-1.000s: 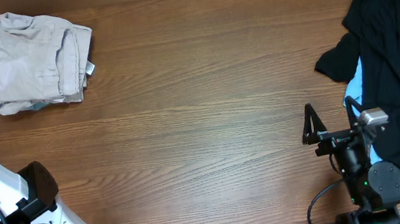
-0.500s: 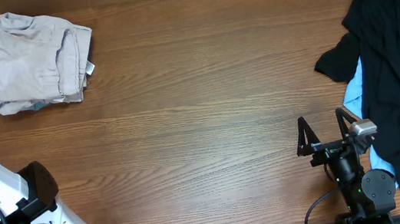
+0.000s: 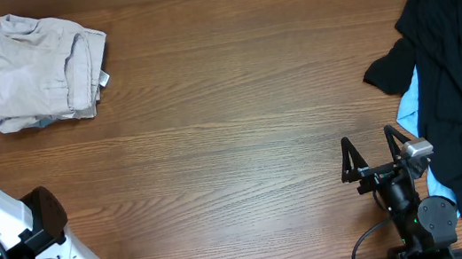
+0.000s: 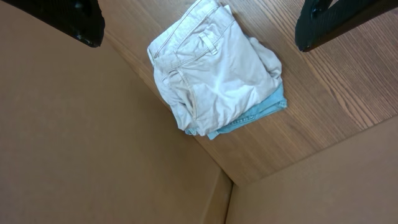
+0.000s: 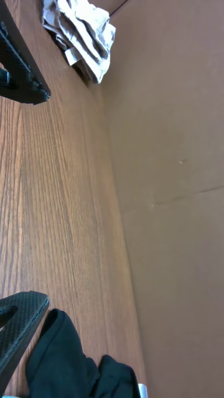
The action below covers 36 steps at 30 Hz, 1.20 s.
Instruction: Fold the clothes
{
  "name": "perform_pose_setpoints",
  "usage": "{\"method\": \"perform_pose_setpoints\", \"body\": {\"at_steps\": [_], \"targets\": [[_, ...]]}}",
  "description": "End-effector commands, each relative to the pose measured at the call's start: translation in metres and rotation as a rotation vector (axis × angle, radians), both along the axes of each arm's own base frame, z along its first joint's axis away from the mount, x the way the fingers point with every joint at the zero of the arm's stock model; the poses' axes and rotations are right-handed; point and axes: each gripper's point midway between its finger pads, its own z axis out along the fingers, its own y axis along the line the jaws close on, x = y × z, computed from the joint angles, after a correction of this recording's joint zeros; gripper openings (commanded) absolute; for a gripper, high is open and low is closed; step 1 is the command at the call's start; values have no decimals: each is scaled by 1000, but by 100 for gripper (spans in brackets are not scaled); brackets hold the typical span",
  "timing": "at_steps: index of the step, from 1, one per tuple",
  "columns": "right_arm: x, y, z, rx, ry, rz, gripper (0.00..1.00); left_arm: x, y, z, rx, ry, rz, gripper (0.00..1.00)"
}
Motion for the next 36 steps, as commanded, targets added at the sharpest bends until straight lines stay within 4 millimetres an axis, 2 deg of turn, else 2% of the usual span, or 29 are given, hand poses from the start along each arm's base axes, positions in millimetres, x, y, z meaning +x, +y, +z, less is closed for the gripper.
{"method": "perform_pose_setpoints", "body": {"at_steps": [1,15,19,24,26,33,36], "targets": [[-1,3,-2,4,-2,14,100,2,-3,1,9,1,-14,100],[-1,3,-2,4,-2,14,100,2,-7,-1,4,11,-23,100],[-1,3,-2,4,-2,14,100,-8,-13,-25,-50,115,-27,100],[-1,3,-2,4,-2,14,100,-49,-42,-67,-140,296,-46,100],[-1,3,-2,4,-2,14,100,-65,-57,-77,-158,339,-61,100],[-1,3,-2,4,-2,14,100,-143,-131,-106,-174,437,-187,100],[-1,3,-2,4,-2,14,100,-174,-151,-120,-161,439,-228,100]]}}
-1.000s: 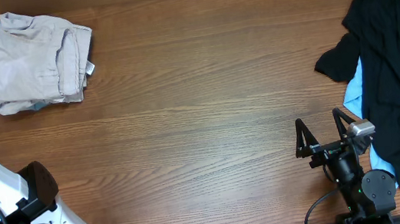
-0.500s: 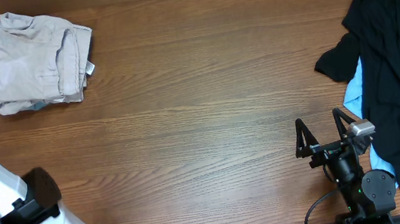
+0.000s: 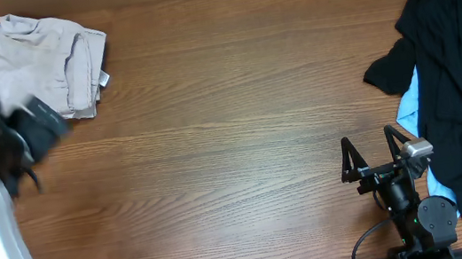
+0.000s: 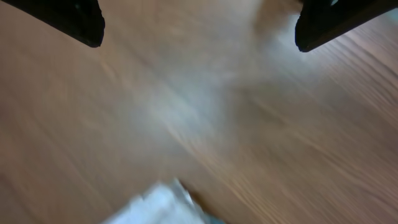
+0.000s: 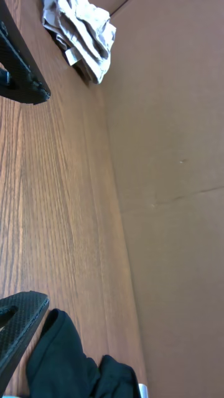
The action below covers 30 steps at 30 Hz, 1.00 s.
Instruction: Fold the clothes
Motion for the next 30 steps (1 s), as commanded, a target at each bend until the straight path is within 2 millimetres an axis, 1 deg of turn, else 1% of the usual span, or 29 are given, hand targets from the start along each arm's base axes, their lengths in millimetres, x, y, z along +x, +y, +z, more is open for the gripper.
{"method": "perform_pose_setpoints", "body": {"at_steps": [1,2,3,5,6,8,12,15,18,19,20,22,24,27,30], "targets": [[-1,3,-2,5,-4,14,100,-33,-14,-13,17,-12,-33,100],[-1,3,-2,5,-4,14,100,-42,-17,-18,16,-8,-32,100],[-1,3,-2,5,-4,14,100,-56,-20,-26,16,-6,-29,100],[-1,3,-2,5,-4,14,100,-70,-23,-33,21,-26,-29,100],[-1,3,-2,5,-4,14,100,-77,-24,-36,34,-45,-24,100],[-1,3,-2,5,-4,14,100,-81,-23,-40,62,-111,-15,100],[-1,3,-2,5,-4,14,100,-77,-26,-48,103,-332,-25,100],[-1,3,-2,5,-4,14,100,-68,-31,-56,124,-500,-57,100],[-1,3,-2,5,-4,14,100,-52,-41,-62,181,-645,-175,100],[-1,3,-2,5,-4,14,100,-41,-50,-63,221,-722,-273,100],[-1,3,-2,5,-4,14,100,-35,-57,-64,248,-772,-335,100],[-1,3,-2,5,-4,14,100,-27,-66,-62,300,-858,-415,100],[-1,3,-2,5,-4,14,100,-22,-71,-61,343,-929,-453,100],[-1,3,-2,5,-4,14,100,-17,-75,-60,425,-1024,-495,100],[-1,3,-2,5,-4,14,100,-15,-75,-65,481,-1081,-511,100]]}}
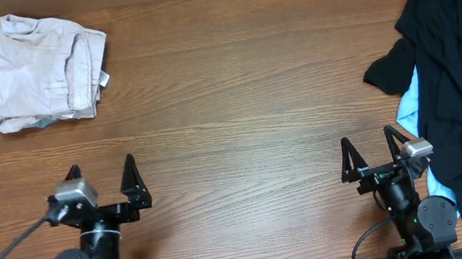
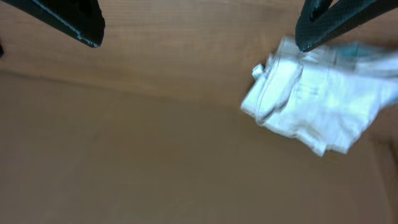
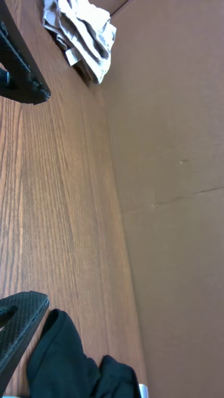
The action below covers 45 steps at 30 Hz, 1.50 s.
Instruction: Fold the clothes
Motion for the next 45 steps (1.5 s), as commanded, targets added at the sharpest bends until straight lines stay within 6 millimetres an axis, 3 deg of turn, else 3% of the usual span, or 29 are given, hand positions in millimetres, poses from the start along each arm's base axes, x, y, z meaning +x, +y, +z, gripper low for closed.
{"method": "perform_pose_setpoints", "body": {"at_steps": [1,9,19,45], "targets": [[-1,3,-1,4,-5,14,100,0,-5,-11,114,-55,-29,100],[-1,3,-1,4,-5,14,100,-1,3,-39,138,-78,21,100],[-1,3,-1,4,-5,14,100,6,-6,-96,119,23,-41,100],[-1,3,-1,4,-5,14,100,6,-5,-95,121,18,-38,100]]}}
